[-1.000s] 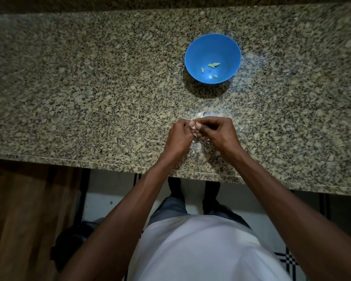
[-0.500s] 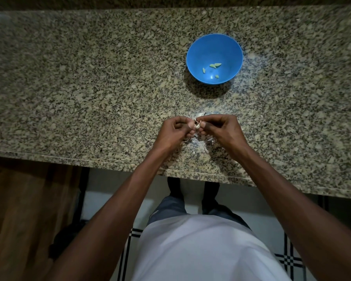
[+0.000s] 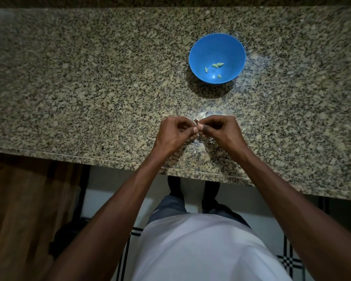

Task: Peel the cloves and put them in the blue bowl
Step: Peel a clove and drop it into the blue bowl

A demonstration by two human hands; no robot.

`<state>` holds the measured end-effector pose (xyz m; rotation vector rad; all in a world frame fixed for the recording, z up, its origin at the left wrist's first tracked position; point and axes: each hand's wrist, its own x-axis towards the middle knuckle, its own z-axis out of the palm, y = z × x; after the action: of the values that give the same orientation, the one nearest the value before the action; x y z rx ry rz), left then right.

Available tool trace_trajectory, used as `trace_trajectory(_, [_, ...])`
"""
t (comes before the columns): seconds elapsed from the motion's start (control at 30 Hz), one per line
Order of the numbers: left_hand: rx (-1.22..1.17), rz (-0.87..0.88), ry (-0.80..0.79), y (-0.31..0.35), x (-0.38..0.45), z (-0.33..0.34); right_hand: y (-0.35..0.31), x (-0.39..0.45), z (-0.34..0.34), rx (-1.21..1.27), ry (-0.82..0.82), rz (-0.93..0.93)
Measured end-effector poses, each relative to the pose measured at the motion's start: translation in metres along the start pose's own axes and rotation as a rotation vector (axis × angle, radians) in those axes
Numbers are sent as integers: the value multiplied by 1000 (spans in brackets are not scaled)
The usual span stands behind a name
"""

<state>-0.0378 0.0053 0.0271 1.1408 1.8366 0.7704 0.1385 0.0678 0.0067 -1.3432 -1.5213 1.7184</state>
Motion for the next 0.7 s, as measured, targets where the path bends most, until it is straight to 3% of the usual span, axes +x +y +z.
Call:
trace_trajectory(0.23, [76,15,-175,0,3,-6,2,-5,-1,-2,-69,23])
trace_trajectory(0.4, [74,56,-147,0,1,3,-1,-5,-3,128,-39,61])
trace_trajectory(0.7, [-51,-75,-78,-5,1,15,-5,-6,-8,219,-128,164])
